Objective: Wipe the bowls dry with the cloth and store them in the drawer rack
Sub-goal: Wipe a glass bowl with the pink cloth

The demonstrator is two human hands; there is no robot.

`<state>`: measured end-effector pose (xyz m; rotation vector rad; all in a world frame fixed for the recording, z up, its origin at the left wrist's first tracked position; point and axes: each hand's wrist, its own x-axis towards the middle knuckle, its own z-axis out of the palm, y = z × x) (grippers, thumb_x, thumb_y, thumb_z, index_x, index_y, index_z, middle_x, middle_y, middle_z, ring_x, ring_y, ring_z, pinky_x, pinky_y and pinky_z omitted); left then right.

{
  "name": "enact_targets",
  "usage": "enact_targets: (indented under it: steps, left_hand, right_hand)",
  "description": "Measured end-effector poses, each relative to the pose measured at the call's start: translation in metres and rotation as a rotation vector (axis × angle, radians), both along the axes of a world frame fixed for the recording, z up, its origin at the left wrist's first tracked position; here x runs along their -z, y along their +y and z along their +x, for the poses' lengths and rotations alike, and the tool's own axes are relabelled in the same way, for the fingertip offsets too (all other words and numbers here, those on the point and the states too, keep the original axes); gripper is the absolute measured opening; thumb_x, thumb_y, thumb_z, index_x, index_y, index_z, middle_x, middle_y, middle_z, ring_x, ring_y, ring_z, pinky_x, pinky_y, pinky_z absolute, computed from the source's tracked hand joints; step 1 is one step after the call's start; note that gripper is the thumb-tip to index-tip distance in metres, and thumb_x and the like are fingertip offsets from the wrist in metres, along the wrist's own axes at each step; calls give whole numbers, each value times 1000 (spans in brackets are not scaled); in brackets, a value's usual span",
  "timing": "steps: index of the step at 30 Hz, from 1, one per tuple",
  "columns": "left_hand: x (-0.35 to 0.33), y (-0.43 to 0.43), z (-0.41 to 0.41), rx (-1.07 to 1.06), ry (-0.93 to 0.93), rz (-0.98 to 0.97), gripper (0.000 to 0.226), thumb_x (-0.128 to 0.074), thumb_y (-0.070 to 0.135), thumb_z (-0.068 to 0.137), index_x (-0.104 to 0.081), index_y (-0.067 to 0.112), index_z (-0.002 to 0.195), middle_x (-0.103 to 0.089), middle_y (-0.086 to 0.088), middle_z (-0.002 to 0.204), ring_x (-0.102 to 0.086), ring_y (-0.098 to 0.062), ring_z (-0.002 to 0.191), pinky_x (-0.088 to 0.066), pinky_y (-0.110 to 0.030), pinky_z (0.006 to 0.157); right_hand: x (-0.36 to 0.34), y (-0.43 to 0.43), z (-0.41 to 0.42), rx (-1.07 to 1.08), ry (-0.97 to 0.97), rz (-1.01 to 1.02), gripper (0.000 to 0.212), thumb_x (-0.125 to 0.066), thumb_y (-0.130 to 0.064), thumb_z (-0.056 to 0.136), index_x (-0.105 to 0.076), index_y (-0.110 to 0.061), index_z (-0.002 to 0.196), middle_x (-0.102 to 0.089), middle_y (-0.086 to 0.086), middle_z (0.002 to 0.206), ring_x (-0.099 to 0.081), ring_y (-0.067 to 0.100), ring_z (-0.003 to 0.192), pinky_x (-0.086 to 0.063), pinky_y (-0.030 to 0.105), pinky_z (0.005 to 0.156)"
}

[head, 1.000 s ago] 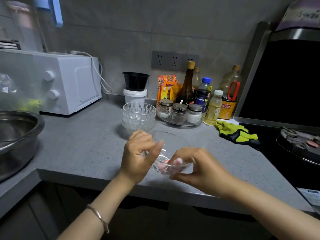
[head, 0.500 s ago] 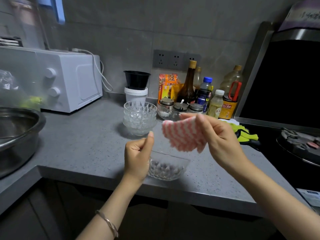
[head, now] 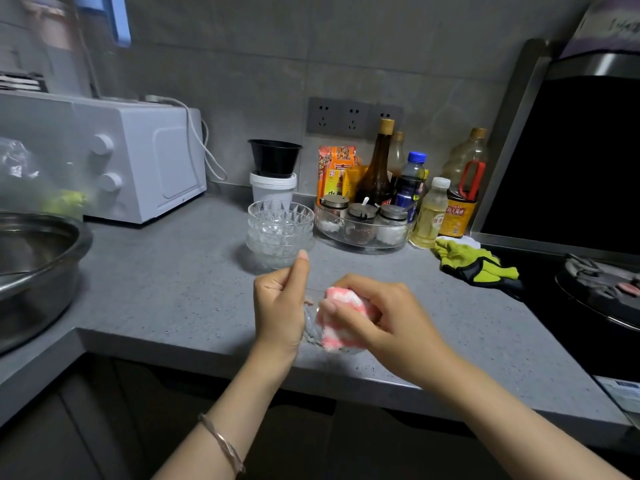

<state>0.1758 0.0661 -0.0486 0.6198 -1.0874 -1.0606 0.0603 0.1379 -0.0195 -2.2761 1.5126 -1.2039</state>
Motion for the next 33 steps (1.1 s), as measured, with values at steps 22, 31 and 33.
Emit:
enact_targets:
  steps: [22,31,33]
  left_hand:
    - [-15,3,6,41,-292,-195,55,-54,54,78,-41,11,45,-35,-5,46,-34,-17,47,-28,-32,51]
    - [-16,-5,11,219,-218,99,57,-47,42,93,-62,-10,72,-64,-15,66,-64,-20,67,-50,-24,70]
    - [-27,4,12,202,-375,-104,56,-45,49,91,-54,8,54,-54,0,51,-53,-10,53,-43,-18,60]
  right_hand:
    - [7,-11,-3,-43,-513,-56,59,-55,-45,83,-48,8,59,-44,20,48,-41,15,46,-29,25,45]
    - [-1,-6,-17,86,-746,157,53,-60,-59,79,-56,-15,51,-56,9,46,-46,18,35,-32,15,35]
    - [-13,-6,-16,30,-674,97,46,-56,-42,83,-54,-11,49,-51,18,47,-40,12,30,-28,14,32]
